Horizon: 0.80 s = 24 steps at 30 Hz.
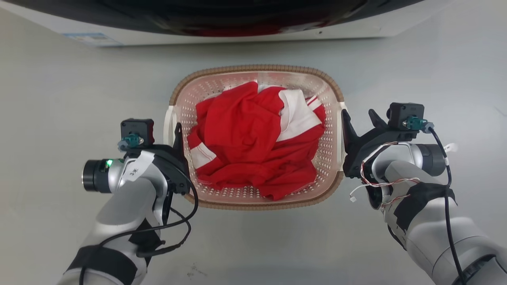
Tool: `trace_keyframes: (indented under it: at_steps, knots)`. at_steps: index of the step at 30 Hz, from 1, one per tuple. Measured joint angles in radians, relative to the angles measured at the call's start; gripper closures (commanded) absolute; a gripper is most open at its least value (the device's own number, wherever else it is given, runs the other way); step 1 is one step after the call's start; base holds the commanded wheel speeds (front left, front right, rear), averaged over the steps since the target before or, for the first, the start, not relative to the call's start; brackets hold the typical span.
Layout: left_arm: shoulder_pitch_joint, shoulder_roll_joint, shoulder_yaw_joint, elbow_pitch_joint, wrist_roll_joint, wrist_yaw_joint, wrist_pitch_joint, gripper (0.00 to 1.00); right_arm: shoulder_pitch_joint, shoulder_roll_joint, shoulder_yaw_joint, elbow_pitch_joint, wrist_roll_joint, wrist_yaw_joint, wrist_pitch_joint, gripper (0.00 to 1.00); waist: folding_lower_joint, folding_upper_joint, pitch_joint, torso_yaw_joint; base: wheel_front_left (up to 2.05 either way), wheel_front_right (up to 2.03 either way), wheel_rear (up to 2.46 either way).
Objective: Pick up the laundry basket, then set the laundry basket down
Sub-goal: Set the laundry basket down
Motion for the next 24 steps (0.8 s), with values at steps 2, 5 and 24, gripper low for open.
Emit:
trace_keyframes:
  at_steps: [2, 5, 24]
  knots:
    - [0.014, 0.000, 0.004, 0.001, -0.003, -0.001, -0.003, 0.00, 0.005, 0.000, 0.002, 0.001, -0.006, 0.003, 0.000, 0.00, 0.0000, 0.0000, -0.021, -0.002, 0.00, 0.00, 0.00]
    - [0.029, 0.000, 0.010, 0.000, -0.005, -0.009, -0.005, 0.00, 0.019, 0.001, -0.001, -0.002, -0.013, 0.006, 0.000, 0.00, 0.0000, 0.0000, -0.055, -0.004, 0.00, 0.00, 0.00]
    - [0.236, 0.025, 0.039, -0.137, 0.028, -0.017, -0.005, 0.00, 0.189, -0.003, -0.102, -0.118, -0.043, 0.002, 0.000, 0.00, 0.0000, 0.0000, -0.301, -0.015, 0.00, 0.00, 0.00]
